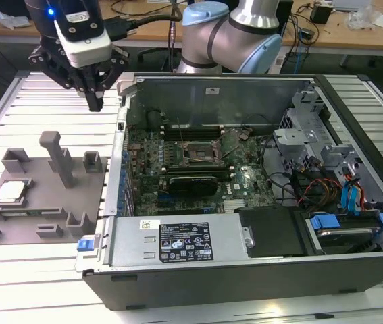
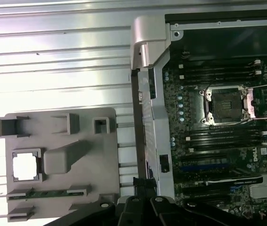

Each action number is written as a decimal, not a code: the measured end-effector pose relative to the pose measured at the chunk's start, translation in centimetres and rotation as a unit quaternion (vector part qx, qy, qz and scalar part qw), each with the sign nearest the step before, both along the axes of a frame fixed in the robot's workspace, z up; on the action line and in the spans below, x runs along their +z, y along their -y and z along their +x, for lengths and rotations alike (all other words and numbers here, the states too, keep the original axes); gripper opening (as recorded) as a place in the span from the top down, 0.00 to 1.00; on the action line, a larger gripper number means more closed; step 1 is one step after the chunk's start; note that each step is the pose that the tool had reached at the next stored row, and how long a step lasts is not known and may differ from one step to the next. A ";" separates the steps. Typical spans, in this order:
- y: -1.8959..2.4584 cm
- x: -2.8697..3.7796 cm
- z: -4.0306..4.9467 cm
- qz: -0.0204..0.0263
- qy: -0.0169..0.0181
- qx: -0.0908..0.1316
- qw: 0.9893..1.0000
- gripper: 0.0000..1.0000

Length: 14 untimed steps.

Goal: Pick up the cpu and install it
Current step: 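Reach for the cpu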

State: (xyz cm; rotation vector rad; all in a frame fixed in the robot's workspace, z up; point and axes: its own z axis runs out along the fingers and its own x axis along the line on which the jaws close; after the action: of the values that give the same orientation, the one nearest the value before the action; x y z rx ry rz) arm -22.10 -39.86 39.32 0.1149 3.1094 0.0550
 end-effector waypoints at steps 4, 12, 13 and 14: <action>0.00 0.01 -1.37 0.000 0.001 0.000 1.000 0.89; 0.00 0.00 -3.94 0.000 0.003 -0.001 1.000 0.89; 0.00 0.00 -4.23 0.000 0.003 0.000 1.000 0.89; 0.00 0.00 -4.51 0.000 0.003 0.000 1.000 0.89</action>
State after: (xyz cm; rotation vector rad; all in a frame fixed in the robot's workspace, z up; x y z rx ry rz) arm -26.61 -39.86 39.32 0.1160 3.1026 0.0552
